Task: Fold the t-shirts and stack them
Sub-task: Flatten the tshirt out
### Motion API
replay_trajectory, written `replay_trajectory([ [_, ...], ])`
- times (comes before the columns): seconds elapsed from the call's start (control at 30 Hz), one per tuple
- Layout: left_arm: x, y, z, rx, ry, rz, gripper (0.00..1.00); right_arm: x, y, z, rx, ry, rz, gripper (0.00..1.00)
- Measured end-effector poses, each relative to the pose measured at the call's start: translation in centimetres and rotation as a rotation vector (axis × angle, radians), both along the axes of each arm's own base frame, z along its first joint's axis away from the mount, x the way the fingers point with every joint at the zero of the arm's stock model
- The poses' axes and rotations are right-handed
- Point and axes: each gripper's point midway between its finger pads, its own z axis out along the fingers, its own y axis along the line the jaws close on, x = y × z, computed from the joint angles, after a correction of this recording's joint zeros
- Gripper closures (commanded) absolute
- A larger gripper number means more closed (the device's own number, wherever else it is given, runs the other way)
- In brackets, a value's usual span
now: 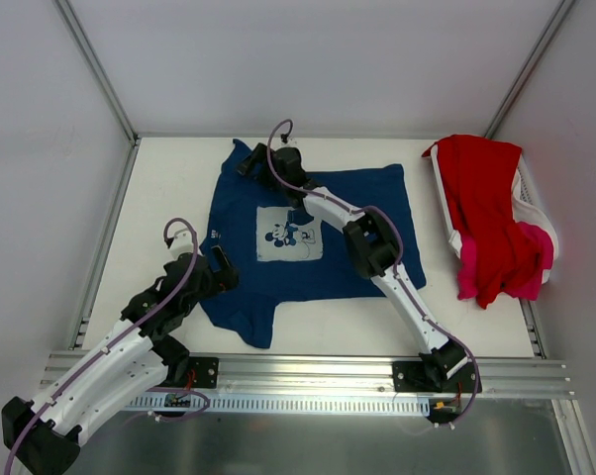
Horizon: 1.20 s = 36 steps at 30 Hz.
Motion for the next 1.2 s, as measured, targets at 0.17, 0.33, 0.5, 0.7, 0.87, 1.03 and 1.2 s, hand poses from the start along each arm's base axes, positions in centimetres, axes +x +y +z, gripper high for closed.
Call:
replay_trajectory([
  [0.17, -0.1, 0.1, -0.2, -0.003, 0.0, 0.001, 0.04, 1.6, -1.5, -0.2, -0.028, -0.017, -0.089, 0.01],
  [0.33, -0.2, 0.1, -0.4, -0.009, 0.005, 0.008, 0.04, 3.5, -3.7, -0.3, -0.042, -0.027, -0.181, 0.0],
  [0.5, -0.6, 0.3, -1.7, -0.001, 0.037, 0.016, 0.04, 5.5, -6.0, 0.1, -0.041, -0.035, -0.256, 0.01],
  [0.7, -0.9, 0.2, -2.5, -0.005, 0.062, 0.022, 0.05, 6.9, -7.0, 0.3, -0.009, -0.051, -0.303, 0.01],
  [0.87, -0.9, 0.2, -2.7, -0.004, 0.07, 0.025, 0.05, 7.6, -7.0, 0.1, -0.006, -0.079, -0.351, 0.0],
  [1.03, -1.1, -0.1, -3.0, -0.015, 0.093, 0.016, 0.06, 8.8, -8.2, 1.5, -0.045, -0.16, -0.451, 0.0],
  [1.2, -1.3, -0.4, -3.2, -0.033, 0.108, 0.017, 0.07, 11.1, -11.9, 3.7, -0.127, -0.272, -0.546, 0.01],
])
